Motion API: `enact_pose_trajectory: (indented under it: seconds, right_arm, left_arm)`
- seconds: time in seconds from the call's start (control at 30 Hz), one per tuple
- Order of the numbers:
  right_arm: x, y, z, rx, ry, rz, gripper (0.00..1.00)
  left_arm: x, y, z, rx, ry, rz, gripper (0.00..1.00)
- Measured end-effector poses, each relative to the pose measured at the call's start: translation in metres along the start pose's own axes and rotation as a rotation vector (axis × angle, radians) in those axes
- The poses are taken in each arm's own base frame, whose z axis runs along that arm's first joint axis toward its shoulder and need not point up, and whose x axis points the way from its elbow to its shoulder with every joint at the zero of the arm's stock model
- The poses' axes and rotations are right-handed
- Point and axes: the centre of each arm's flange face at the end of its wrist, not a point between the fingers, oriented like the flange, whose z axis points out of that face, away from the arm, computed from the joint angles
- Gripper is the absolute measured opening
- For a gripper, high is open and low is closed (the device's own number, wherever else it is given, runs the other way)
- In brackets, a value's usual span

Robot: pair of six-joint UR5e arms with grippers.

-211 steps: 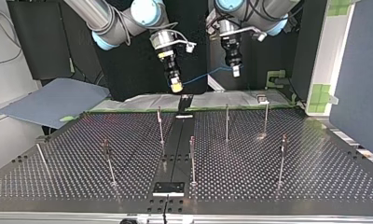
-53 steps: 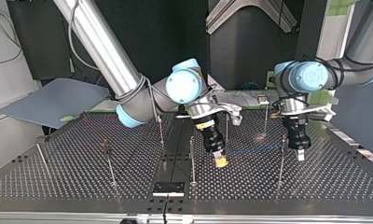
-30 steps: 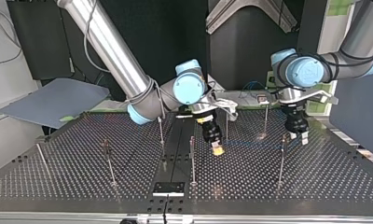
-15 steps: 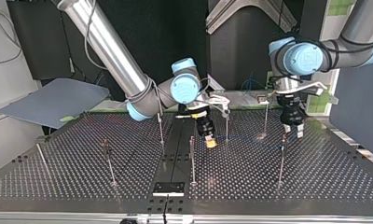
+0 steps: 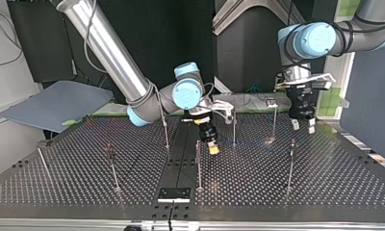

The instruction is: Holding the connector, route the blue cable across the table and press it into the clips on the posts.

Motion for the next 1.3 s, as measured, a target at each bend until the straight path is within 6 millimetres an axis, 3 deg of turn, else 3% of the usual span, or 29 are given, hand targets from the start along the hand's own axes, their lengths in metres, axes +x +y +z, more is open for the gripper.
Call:
enact_pose_trajectory:
  seconds: [0.3, 0.53, 0.8, 1.3]
  right_arm:
    - [0.004, 0.012, 0.004, -0.015, 0.008, 0.001, 0.0]
    - [0.011, 0.017, 0.008, -0.022, 0.023, 0.0, 0.0]
    - [0.017, 0.018, 0.009, -0.022, 0.034, -0.001, 0.0]
    - [0.044, 0.031, 0.0, -0.041, 0.01, -0.001, 0.0]
  left_arm:
    - [0.005, -0.002, -0.015, 0.001, 0.028, 0.018, 1.0]
    - [0.005, -0.01, -0.037, 0.019, 0.059, 0.073, 1.0]
    - [-0.008, -0.038, -0.055, 0.126, 0.047, 0.128, 1.0]
    - [0.004, -0.087, -0.037, 0.165, 0.023, 0.227, 1.0]
